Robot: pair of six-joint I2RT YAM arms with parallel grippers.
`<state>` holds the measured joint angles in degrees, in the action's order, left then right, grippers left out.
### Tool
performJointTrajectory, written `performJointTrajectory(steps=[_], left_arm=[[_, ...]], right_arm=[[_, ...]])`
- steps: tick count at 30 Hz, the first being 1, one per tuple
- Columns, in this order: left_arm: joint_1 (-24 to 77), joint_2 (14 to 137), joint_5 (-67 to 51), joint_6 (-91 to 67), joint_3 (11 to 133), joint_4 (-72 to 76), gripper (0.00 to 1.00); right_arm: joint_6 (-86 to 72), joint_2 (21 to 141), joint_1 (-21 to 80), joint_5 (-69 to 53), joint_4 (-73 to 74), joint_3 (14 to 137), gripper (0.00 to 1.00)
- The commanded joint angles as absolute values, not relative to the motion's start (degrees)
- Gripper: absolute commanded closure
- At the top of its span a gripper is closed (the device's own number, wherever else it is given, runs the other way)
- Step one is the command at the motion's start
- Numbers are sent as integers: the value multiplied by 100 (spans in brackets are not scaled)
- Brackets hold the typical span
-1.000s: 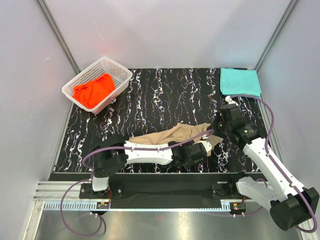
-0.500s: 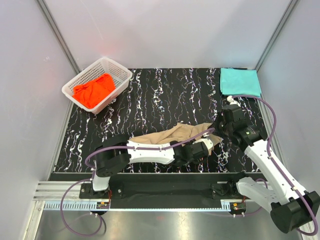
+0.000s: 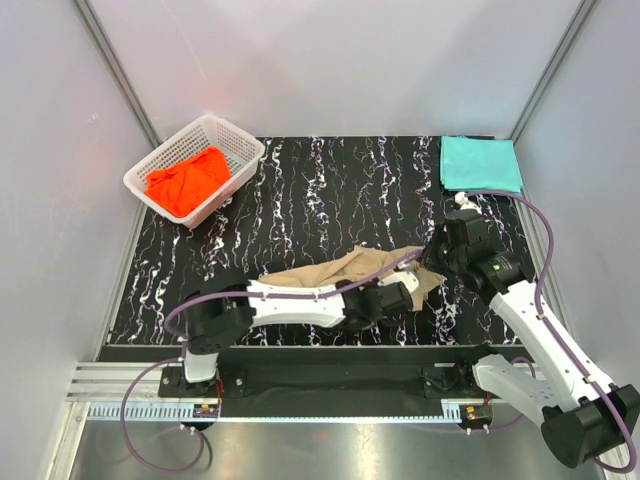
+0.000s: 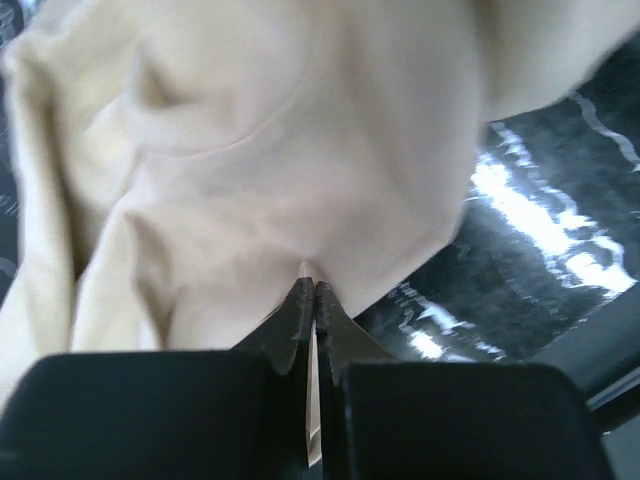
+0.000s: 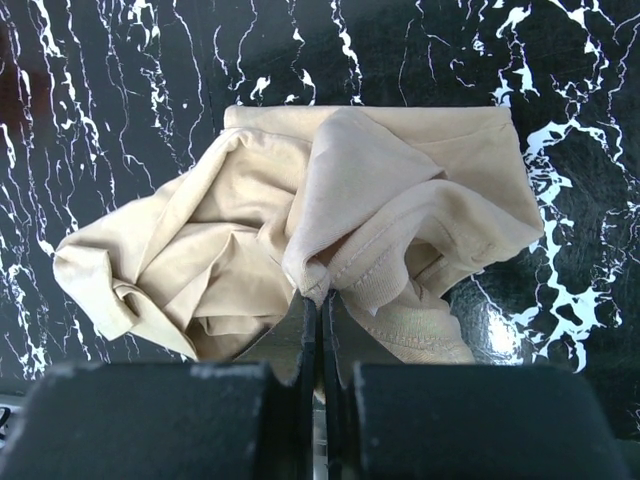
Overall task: Fold and stack the t-shirts
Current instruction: Flatten the tshirt out
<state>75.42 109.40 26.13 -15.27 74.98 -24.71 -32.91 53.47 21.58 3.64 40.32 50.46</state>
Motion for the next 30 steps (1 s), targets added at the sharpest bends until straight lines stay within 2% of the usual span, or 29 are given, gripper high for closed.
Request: performJointTrajectory(steps=[1, 5, 12, 15, 24, 28, 30], left_arm=[[7261, 9881, 3461, -2082, 7629, -3222, 100], [6812, 8581, 4243, -2092, 7839, -4269, 100], [6487, 6814, 6737, -1969, 9050, -6404, 100], [6434, 6470, 7171, -1567, 9482, -6365, 100], [6434, 5810, 7532, -326, 10028, -5590, 100], [6425, 5766, 7612, -710, 10125, -5975, 100], [6390, 5644, 7062, -1393, 9724, -6126, 100]], right_arm=[[-3331, 5326, 2153, 483, 4060, 5343, 100], [-3200, 5510, 2136, 615, 4288, 5773, 100], [-2813, 5564, 2145, 1554, 5044, 7258, 100], [-2760, 5590, 2136, 2064, 5378, 7959, 100], [-2918, 5660, 2136, 2522, 6055, 9508, 100], [-2979, 5625, 2136, 2523, 6030, 9370, 100], [-3137, 5547, 2136, 2216, 5889, 8706, 100]])
